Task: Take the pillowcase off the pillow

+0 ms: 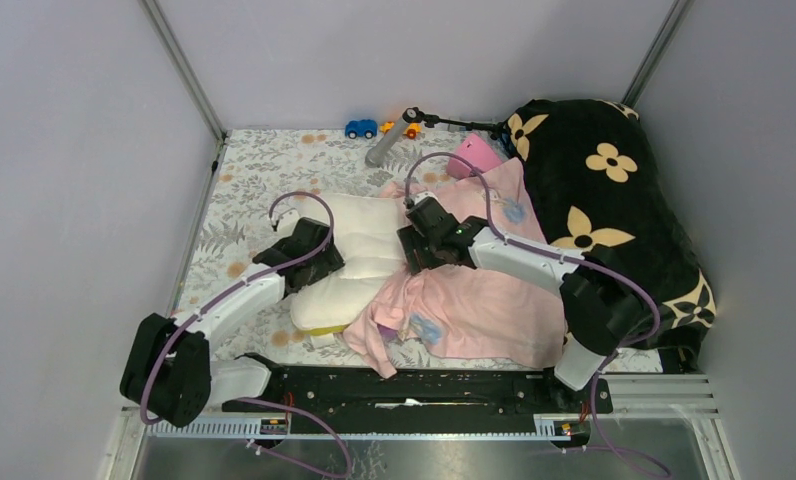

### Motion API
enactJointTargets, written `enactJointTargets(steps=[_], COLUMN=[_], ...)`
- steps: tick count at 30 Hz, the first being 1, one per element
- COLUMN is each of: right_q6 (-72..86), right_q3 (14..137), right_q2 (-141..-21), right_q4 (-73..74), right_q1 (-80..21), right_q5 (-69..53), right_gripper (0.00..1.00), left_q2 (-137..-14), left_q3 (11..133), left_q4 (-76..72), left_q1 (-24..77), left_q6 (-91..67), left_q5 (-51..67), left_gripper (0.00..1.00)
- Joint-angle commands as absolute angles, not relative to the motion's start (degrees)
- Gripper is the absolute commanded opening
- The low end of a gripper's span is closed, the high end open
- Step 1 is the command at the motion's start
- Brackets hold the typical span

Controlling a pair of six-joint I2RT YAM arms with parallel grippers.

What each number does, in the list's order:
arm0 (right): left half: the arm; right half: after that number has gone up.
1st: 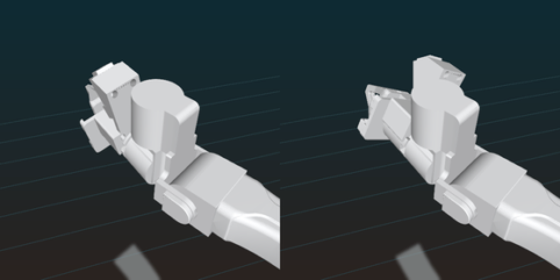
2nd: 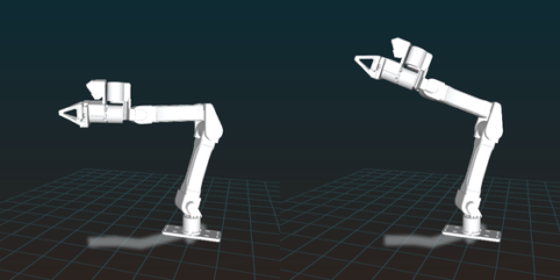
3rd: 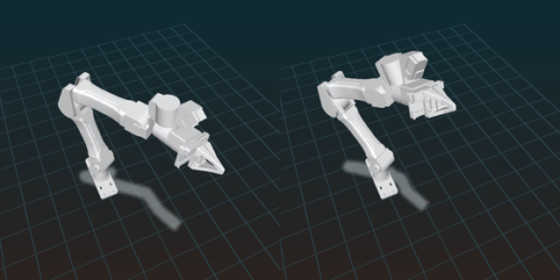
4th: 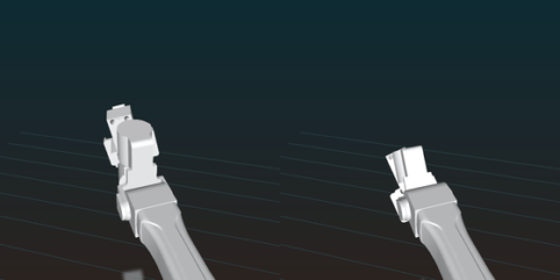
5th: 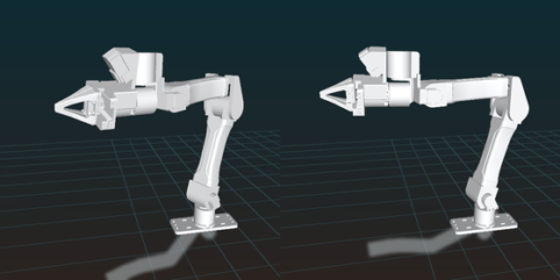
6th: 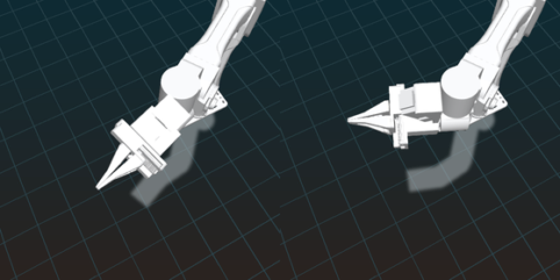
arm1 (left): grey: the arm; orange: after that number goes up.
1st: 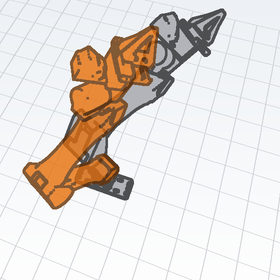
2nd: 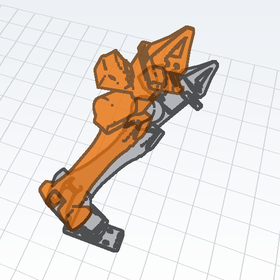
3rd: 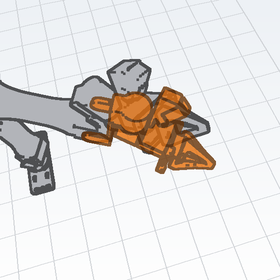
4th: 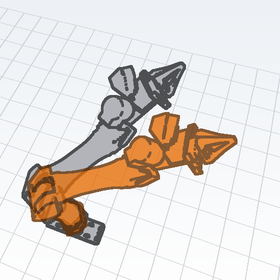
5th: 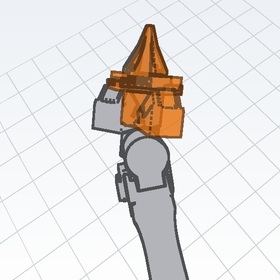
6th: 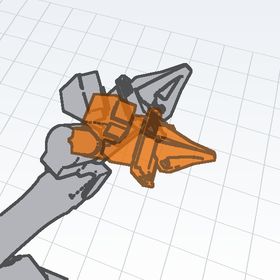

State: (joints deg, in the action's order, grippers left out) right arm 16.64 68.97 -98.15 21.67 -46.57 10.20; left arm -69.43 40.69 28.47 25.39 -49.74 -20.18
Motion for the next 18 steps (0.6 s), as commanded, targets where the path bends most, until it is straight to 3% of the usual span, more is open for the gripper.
enactJointTargets(steps=[1, 3, 4, 8, 12, 18], right_q6=[19.6, 20.8, 21.5, 26.0, 29.8, 29.9], right_q3=[64.9, 62.9, 61.7, 54.9, 48.7, 47.3], right_q2=[-92.4, -89.8, -88.3, -80.1, -69.1, -59.8], right_q4=[20.3, 20.4, 20.6, 20.9, 20.6, 19.5], right_q1=[-46.8, -46.6, -46.0, -38.4, -28.7, -27.0], right_q5=[10.4, 14.6, 17.1, 20.1, 23.3, 25.5], right_gripper=[0.54, 0.32, 0.27, 0.19, 0.17, 0.15], left_q2=[-70.6, -68.9, -67.4, -60.4, -53.3, -46.7], left_q3=[36.1, 35.1, 35.0, 35.8, 39.3, 43.6], left_q4=[18.8, 18.9, 20.4, 25.6, 34.1, 37.1], left_q1=[24.8, 23.2, 22.4, 19.5, 15.1, 11.6], left_q6=[-51.3, -52.5, -53.6, -56.1, -58.2, -56.5], left_q5=[-15.5, -18.2, -20.3, -27.9, -35.2, -36.4], left_gripper=[0.59, 0.07, 0.0, 0.0, 0.0, 0.0])
